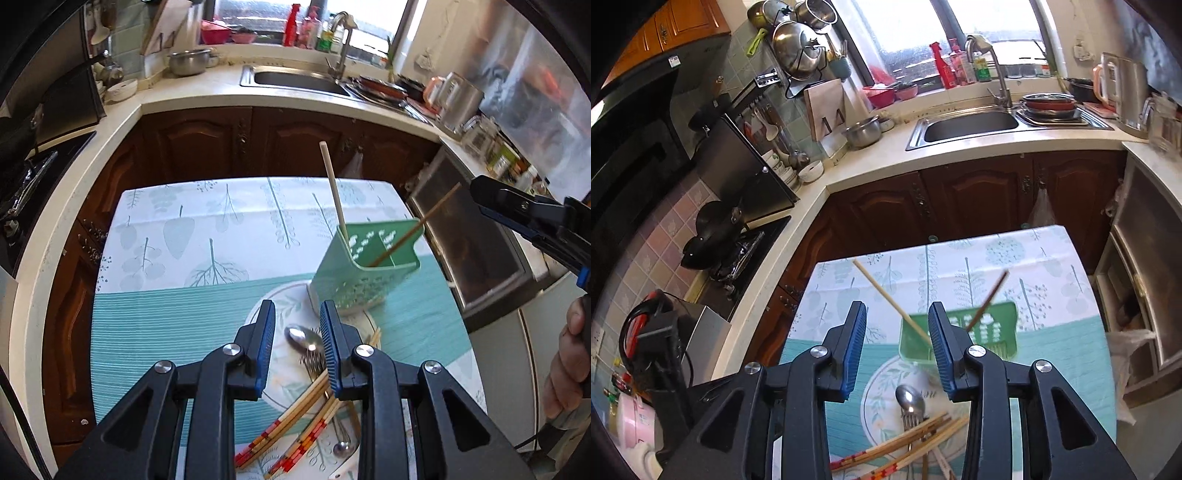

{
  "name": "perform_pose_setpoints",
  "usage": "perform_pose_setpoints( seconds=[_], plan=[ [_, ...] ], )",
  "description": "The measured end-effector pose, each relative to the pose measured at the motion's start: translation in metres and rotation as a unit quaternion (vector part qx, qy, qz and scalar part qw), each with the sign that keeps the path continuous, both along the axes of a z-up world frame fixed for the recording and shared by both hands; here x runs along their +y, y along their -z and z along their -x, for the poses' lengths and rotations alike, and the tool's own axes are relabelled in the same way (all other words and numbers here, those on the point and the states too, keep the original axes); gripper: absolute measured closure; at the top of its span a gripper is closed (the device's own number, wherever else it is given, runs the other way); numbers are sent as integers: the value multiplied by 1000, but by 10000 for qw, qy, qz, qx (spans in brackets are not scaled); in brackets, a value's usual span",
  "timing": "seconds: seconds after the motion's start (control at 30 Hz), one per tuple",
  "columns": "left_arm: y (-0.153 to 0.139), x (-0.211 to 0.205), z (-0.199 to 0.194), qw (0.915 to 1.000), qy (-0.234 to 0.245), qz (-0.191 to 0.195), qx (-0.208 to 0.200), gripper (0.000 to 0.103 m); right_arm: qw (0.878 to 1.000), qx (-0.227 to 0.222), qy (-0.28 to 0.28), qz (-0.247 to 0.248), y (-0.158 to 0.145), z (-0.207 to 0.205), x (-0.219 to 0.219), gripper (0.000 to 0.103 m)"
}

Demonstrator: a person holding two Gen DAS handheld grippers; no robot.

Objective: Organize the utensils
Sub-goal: 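Lower left tool onto the plate and grasp two red-tipped chopsticks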

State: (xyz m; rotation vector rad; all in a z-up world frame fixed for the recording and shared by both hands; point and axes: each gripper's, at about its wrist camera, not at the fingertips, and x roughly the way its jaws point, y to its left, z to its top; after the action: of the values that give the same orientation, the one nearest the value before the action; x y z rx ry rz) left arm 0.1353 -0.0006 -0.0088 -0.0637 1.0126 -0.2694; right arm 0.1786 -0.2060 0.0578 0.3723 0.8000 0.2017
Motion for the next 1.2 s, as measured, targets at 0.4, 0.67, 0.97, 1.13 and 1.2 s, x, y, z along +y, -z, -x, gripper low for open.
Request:
perform_pose_setpoints(
  seconds=[0.4, 0.67, 0.97, 1.13, 1.2],
  plan=[
    [40, -8, 3, 9945, 780, -135, 682, 68, 9953, 764, 498, 317, 54, 84, 4, 67],
    [95, -15, 4, 9798, 1402, -59, 1425, 68, 9866, 1456, 704, 235, 116, 116, 4, 67],
    [155, -31, -1, 9531, 2109, -101, 2167, 68, 9743, 2071, 887, 15, 181, 123, 15, 67],
    [175, -44, -3, 9410, 2398, -180, 2382, 68, 9683, 2284, 1002, -146, 207, 121, 20, 67],
    [181, -48, -4, 9388, 2446, -234, 2413, 68, 9669, 2328, 1031, -184, 215, 120, 21, 67]
  ],
)
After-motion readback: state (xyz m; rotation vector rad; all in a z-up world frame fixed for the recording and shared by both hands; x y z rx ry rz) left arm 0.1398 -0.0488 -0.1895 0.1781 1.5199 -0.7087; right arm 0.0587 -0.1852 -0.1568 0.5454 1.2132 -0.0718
